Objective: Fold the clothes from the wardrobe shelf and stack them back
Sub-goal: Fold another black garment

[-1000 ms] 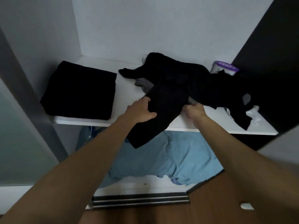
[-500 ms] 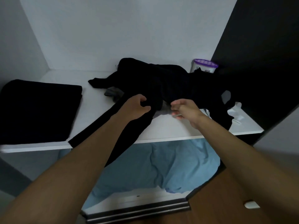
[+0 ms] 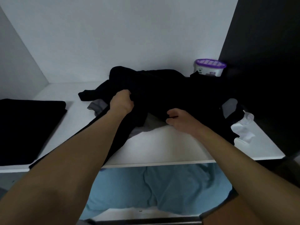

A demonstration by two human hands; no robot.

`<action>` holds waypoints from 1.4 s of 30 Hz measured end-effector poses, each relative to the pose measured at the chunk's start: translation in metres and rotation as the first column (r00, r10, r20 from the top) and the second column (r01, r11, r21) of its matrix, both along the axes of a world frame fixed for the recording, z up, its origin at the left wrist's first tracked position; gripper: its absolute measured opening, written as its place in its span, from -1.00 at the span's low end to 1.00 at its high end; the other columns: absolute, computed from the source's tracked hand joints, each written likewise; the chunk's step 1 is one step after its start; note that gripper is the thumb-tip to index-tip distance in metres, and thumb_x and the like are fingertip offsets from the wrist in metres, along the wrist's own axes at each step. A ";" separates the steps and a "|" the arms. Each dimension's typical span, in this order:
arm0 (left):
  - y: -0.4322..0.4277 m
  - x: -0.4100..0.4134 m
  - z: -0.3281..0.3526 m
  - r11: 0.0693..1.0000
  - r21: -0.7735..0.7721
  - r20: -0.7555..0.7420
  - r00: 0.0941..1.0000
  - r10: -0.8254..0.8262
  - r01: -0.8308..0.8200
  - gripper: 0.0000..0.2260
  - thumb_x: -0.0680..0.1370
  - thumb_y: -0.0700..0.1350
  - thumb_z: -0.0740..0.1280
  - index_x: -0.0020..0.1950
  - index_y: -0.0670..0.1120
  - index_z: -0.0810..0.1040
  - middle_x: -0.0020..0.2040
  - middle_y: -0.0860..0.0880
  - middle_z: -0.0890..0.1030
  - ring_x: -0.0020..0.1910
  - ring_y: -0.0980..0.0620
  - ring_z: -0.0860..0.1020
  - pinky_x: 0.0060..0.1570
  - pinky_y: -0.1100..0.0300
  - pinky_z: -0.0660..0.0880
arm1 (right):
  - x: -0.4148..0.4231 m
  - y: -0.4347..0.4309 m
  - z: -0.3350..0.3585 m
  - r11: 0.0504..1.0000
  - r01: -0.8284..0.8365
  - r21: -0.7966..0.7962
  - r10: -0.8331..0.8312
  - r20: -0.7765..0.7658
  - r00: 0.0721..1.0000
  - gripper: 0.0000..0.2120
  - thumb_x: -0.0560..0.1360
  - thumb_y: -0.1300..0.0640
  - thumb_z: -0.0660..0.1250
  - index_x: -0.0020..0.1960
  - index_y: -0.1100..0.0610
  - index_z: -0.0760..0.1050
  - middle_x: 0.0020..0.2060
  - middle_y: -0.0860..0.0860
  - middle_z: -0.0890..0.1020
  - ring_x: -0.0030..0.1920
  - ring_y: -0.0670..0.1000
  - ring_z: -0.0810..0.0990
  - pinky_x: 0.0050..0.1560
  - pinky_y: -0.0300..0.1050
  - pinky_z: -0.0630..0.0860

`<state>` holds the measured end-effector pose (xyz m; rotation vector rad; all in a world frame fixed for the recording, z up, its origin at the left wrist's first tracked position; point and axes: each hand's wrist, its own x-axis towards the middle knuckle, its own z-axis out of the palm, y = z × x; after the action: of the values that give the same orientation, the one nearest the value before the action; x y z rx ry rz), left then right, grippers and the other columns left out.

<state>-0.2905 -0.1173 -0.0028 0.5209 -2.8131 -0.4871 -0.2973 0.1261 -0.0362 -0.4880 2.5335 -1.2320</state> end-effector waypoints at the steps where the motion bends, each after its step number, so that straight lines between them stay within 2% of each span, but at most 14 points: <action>1: 0.000 -0.001 0.001 1.000 -0.025 -0.012 1.000 0.017 -0.017 -0.84 0.57 -0.19 0.30 0.12 -0.19 0.57 0.03 -0.16 0.63 0.05 -0.19 0.59 -0.15 0.09 0.42 | 0.001 0.001 0.000 0.997 -0.050 0.054 0.053 -0.046 0.998 -0.50 0.60 0.14 0.33 0.50 0.13 0.32 0.35 0.06 0.48 0.27 0.01 0.50 0.17 -0.17 0.47; 5: 0.002 0.004 0.011 0.994 0.106 -0.189 0.982 -0.011 0.032 -0.91 0.60 -0.19 0.27 0.06 -0.15 0.53 -0.02 -0.13 0.62 -0.01 -0.11 0.56 -0.03 0.08 0.45 | 0.008 0.002 0.000 0.970 -0.144 0.196 0.179 -0.175 0.968 -0.49 0.60 0.13 0.30 0.52 0.13 0.29 0.39 0.08 0.42 0.26 0.06 0.51 0.21 -0.08 0.50; 10: 0.014 0.040 0.034 0.860 0.397 -0.417 0.898 -0.141 0.319 -0.81 0.62 -0.21 0.23 -0.09 0.00 0.57 -0.22 0.09 0.61 -0.24 0.22 0.55 -0.19 0.37 0.44 | 0.008 -0.008 0.012 0.999 -0.034 0.006 0.034 -0.113 0.993 -0.58 0.58 0.04 0.35 0.39 0.13 0.43 0.24 0.07 0.57 0.23 0.09 0.56 0.22 -0.03 0.51; 12: 0.016 0.061 0.041 0.741 0.532 -0.445 0.880 -0.168 0.410 -0.77 0.61 -0.20 0.25 -0.11 0.05 0.62 -0.26 0.12 0.63 -0.26 0.23 0.58 -0.25 0.42 0.46 | 0.011 -0.017 0.022 0.999 -0.016 0.035 0.022 -0.190 0.982 -0.37 0.48 -0.13 0.42 0.45 0.08 0.34 0.30 0.05 0.52 0.28 0.10 0.53 0.25 0.06 0.51; 15: 0.009 0.093 0.047 0.553 0.672 -0.383 0.870 -0.310 0.493 -0.84 0.57 -0.17 0.30 -0.11 -0.01 0.66 -0.25 0.04 0.63 -0.26 0.13 0.59 -0.25 0.35 0.49 | 0.019 -0.032 0.035 0.948 0.020 0.319 0.110 -0.385 0.916 -0.11 0.36 -0.32 0.42 0.54 -0.06 0.12 0.46 0.03 0.32 0.37 0.16 0.42 0.25 0.16 0.47; 17: -0.003 0.110 0.046 0.479 0.736 -0.305 0.866 -0.395 0.478 -0.90 0.53 -0.14 0.34 -0.11 -0.06 0.67 -0.23 -0.03 0.60 -0.25 0.08 0.56 -0.22 0.30 0.49 | 0.023 -0.038 0.043 0.948 0.082 0.306 0.104 -0.546 0.831 -0.40 0.46 -0.21 0.38 0.43 -0.04 0.37 0.35 0.01 0.47 0.31 0.17 0.45 0.19 0.10 0.47; 20: -0.027 0.128 0.037 0.490 0.827 -0.129 0.941 -0.312 0.275 -0.88 0.47 -0.02 0.40 -0.11 -0.01 0.71 -0.19 -0.07 0.62 -0.21 0.00 0.61 -0.15 0.14 0.59 | 0.035 -0.038 0.060 0.987 0.027 0.160 0.092 -0.688 0.720 -0.89 0.49 0.11 0.35 -0.12 0.14 0.60 -0.14 0.05 0.65 0.02 0.12 0.56 0.08 0.06 0.47; 23: -0.043 0.137 0.025 0.512 0.852 0.196 0.974 -0.116 -0.110 -0.50 0.56 0.33 0.21 0.12 -0.09 0.56 -0.08 -0.14 0.72 -0.11 -0.13 0.72 -0.17 -0.01 0.63 | 0.057 -0.035 0.073 0.979 -0.178 0.095 0.201 -0.542 0.816 -0.83 0.43 0.24 0.31 -0.33 0.22 0.43 -0.39 0.09 0.56 -0.31 0.11 0.57 -0.22 0.07 0.53; 26: -0.038 0.141 0.017 0.364 0.907 0.284 0.946 -0.155 -0.213 -0.35 0.53 0.44 0.12 0.25 -0.10 0.46 -0.04 -0.17 0.72 -0.03 -0.21 0.70 -0.12 -0.02 0.61 | 0.103 -0.042 0.067 0.883 -0.460 0.089 0.462 -0.337 0.821 -0.78 0.42 0.37 0.32 -0.34 0.15 0.46 -0.40 -0.02 0.56 -0.36 -0.12 0.52 -0.27 -0.21 0.47; 29: -0.019 0.143 0.016 0.250 0.960 0.149 0.985 -0.092 -0.122 -0.57 0.54 0.14 0.39 0.27 -0.12 0.58 0.10 -0.13 0.70 0.06 -0.11 0.67 -0.04 0.05 0.59 | 0.153 -0.054 0.036 0.715 -0.662 0.224 0.699 -0.225 0.678 -0.85 0.44 0.39 0.31 -0.24 0.20 0.46 -0.35 -0.01 0.54 -0.31 -0.12 0.49 -0.30 -0.31 0.35; 32: -0.012 0.151 0.013 0.398 0.917 0.039 0.999 0.009 -0.040 -0.72 0.49 -0.26 0.40 0.21 -0.17 0.58 0.00 -0.18 0.68 -0.08 -0.11 0.67 -0.23 0.13 0.59 | 0.176 -0.059 0.020 0.530 -0.779 0.334 0.828 -0.010 0.560 -0.88 0.57 0.17 0.33 0.07 0.20 0.49 -0.07 0.06 0.61 -0.10 0.01 0.58 -0.12 -0.18 0.45; 34: -0.020 0.162 0.011 0.417 0.909 0.000 0.999 -0.045 0.019 -0.78 0.46 -0.32 0.33 0.05 -0.10 0.60 -0.15 -0.11 0.69 -0.23 -0.02 0.68 -0.33 0.20 0.57 | 0.172 -0.056 0.027 0.620 -0.748 0.238 0.764 0.034 0.644 -0.67 0.53 -0.02 0.39 0.24 0.10 0.55 0.09 -0.11 0.64 0.06 -0.12 0.62 0.09 -0.25 0.51; 38: -0.048 0.195 0.008 0.362 0.930 0.010 0.979 -0.206 0.067 -0.74 0.49 -0.38 0.32 0.03 -0.06 0.61 -0.21 -0.02 0.71 -0.25 0.05 0.69 -0.32 0.21 0.59 | 0.147 -0.036 0.038 0.972 -0.236 0.015 0.235 -0.146 0.961 -0.52 0.43 -0.27 0.32 -0.05 0.14 0.67 -0.17 0.08 0.73 -0.14 0.05 0.71 0.05 0.09 0.61; 42: -0.063 0.223 -0.006 0.342 0.937 0.049 0.943 -0.330 0.071 -0.73 0.50 -0.42 0.35 0.11 -0.14 0.62 -0.06 -0.08 0.73 -0.09 -0.02 0.71 -0.20 0.21 0.61 | 0.136 -0.032 0.021 0.998 0.057 0.028 -0.057 0.017 0.998 -0.34 0.50 -0.27 0.33 0.21 0.33 0.54 0.04 0.26 0.66 0.02 0.24 0.65 0.01 0.01 0.58</action>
<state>-0.0676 -0.1804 -0.0083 0.3852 -2.4895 -2.3006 -0.1612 0.0946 -0.0153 -0.3997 2.5625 -1.2140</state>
